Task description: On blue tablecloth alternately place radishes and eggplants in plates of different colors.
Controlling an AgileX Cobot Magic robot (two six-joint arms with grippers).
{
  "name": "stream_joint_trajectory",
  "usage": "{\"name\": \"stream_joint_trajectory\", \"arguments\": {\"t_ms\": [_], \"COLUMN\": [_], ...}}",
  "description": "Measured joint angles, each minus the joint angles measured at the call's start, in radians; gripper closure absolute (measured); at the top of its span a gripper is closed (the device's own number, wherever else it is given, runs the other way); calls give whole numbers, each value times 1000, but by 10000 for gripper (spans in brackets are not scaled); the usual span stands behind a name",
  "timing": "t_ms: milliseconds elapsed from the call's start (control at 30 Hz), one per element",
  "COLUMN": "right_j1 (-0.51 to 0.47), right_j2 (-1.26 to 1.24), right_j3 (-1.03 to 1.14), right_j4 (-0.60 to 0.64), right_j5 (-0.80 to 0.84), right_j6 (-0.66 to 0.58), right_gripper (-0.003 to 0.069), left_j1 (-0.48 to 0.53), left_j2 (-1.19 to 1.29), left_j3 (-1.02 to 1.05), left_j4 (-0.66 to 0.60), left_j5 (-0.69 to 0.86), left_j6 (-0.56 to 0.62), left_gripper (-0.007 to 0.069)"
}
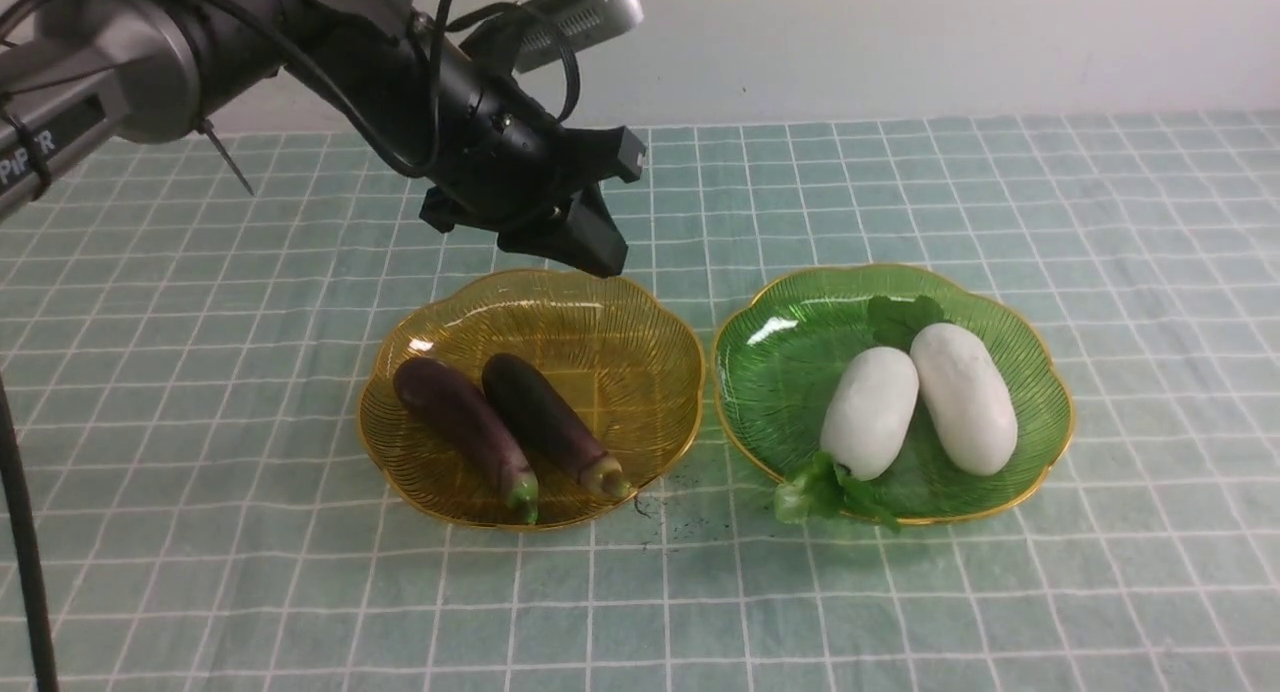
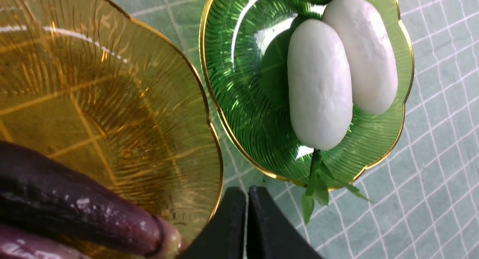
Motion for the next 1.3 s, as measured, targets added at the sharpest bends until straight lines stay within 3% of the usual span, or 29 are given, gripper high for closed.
{"name": "stream_joint_trajectory", "arguments": {"t_ms": [267,433,633,1300], "right_j1": [-106,-115,-115,-85], "right_j2": [0,0,0,0], "right_j3": [2,2,2,2], "right_j4": [-43,-46,-47,-49], "right_j5": [-15,-15,-15,-16], "right_j6": [0,0,0,0], "right_gripper": [674,674,674,674], "left_j1": [0,0,0,0], "left_j2": [-141,-258,-381,-1093], "left_j3": [0,0,19,795], "left_j4": [81,218,292,346], "left_j5": [88,97,109,113], "left_j6": [7,8,-4,-9], "left_gripper": [632,632,632,632]}}
